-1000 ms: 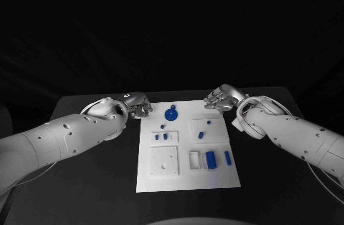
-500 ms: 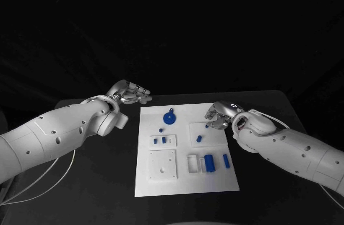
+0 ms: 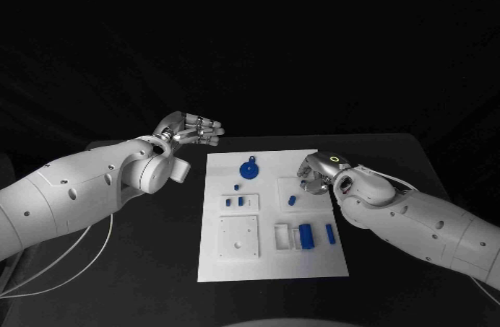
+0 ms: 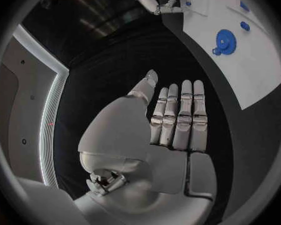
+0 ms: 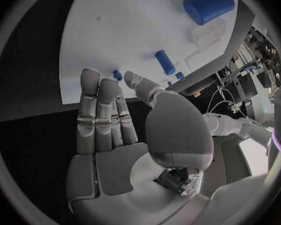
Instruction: Assemble the parts on the task board
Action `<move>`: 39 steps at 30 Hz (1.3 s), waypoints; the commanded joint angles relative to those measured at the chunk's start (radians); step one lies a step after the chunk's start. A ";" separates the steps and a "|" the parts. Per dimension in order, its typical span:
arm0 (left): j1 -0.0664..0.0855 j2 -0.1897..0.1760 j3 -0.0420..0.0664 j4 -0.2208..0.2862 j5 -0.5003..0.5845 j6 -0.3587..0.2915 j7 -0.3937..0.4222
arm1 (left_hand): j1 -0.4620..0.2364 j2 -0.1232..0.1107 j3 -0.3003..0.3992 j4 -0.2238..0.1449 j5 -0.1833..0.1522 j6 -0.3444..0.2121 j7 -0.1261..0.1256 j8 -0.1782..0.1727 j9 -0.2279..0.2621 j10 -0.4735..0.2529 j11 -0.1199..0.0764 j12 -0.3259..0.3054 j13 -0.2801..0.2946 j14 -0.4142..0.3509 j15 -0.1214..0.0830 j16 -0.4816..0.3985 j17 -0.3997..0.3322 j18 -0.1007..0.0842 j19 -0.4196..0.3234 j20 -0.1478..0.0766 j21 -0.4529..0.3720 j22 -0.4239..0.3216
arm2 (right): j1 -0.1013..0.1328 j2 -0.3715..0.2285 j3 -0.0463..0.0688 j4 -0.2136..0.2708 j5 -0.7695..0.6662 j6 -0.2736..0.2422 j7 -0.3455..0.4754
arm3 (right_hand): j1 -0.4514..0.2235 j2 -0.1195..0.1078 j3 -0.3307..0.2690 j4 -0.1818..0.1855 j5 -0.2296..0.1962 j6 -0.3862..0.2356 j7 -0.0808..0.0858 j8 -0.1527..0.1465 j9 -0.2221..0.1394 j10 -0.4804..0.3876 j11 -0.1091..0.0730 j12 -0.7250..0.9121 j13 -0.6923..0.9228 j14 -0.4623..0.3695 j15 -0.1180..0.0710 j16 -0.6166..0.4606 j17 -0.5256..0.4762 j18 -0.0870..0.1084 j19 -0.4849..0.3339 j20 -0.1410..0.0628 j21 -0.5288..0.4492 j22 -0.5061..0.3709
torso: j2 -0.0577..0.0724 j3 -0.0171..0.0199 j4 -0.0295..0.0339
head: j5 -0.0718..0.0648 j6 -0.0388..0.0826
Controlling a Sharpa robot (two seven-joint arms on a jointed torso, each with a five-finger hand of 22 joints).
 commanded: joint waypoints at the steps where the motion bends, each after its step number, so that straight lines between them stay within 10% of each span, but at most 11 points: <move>1: 0.002 -0.002 0.002 0.005 0.058 0.022 0.032 | 0.003 0.013 -0.010 -0.002 -0.005 -0.004 0.002 -0.003 0.000 -0.003 0.005 -0.006 -0.001 -0.008 0.002 -0.004 -0.001 0.013 0.014 0.000 0.006 -0.050 | -0.003 0.003 -0.004 0.003 -0.048 0.008 -0.018 | 0.001 -0.009 0.009 0.002 0.006 0.001 -0.001 0.000 0.000 0.002 -0.001 -0.003 -0.001 -0.003 0.006 0.005 -0.002 -0.004 0.040 0.006 0.005 -0.002 | 0.001 0.0021 0.0000 | 0.001 -0.003; 39: 0.002 -0.005 0.002 -0.010 0.056 0.016 0.019 | 0.002 0.014 -0.021 0.007 -0.004 -0.015 0.013 -0.004 0.000 -0.013 0.019 -0.006 -0.001 -0.014 0.012 -0.004 -0.002 0.018 0.032 0.004 0.013 -0.126 | -0.015 0.017 -0.028 -0.010 -0.156 0.010 -0.088 | 0.012 0.046 0.096 -0.065 0.042 0.084 -0.018 0.001 0.005 0.096 -0.027 -0.002 0.000 -0.012 -0.016 0.027 0.006 -0.014 0.031 -0.016 0.078 0.066 | 0.000 0.0020 -0.0011 | 0.002 -0.018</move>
